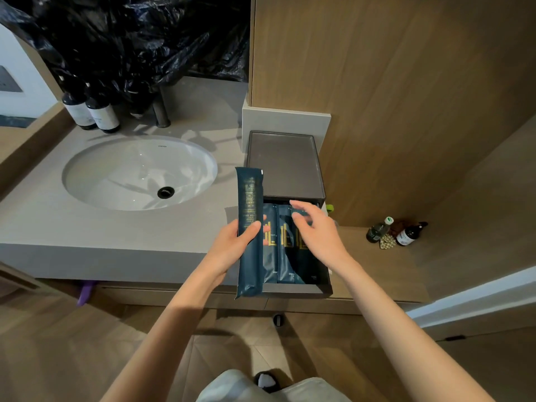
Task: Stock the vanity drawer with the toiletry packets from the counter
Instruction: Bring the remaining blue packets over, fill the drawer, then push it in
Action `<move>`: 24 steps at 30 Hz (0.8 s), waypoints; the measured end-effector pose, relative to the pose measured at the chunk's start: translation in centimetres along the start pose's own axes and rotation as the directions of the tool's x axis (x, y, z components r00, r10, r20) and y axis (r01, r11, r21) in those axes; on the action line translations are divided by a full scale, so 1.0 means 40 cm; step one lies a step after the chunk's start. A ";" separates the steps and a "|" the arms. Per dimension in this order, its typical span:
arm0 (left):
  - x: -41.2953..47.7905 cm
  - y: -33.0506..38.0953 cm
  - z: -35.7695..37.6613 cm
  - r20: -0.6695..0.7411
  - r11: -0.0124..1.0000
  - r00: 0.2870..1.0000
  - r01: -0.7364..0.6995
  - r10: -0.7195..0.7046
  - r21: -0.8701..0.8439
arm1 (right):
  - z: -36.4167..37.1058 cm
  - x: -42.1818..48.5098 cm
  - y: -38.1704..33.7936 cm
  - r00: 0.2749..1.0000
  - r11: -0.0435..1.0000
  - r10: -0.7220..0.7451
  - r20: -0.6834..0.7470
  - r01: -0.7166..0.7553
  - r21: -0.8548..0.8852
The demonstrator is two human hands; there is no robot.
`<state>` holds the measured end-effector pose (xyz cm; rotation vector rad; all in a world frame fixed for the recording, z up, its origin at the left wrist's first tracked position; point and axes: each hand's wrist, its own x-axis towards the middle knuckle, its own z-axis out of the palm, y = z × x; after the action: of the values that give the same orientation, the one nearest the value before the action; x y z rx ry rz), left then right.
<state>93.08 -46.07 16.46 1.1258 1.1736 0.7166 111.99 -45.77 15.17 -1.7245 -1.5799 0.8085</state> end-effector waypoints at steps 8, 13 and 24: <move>-0.007 0.068 -0.054 -0.024 0.672 0.792 -0.501 0.610 0.546 | -0.091 -0.037 -0.119 0.985 0.802 0.123 0.123 -0.171 0.572; 0.035 0.037 -0.087 0.164 0.106 0.669 -0.344 0.725 0.933 | -0.074 -0.052 -0.123 0.934 0.716 0.198 0.298 -0.346 0.606; 0.022 -0.002 -0.044 -0.030 0.192 0.691 -0.158 0.722 0.968 | -0.067 -0.081 -0.091 0.933 0.697 0.269 0.238 -0.359 0.621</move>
<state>91.62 -44.79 16.09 2.5357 1.8025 0.8231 111.73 -48.96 19.74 -1.4254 -0.8819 1.4728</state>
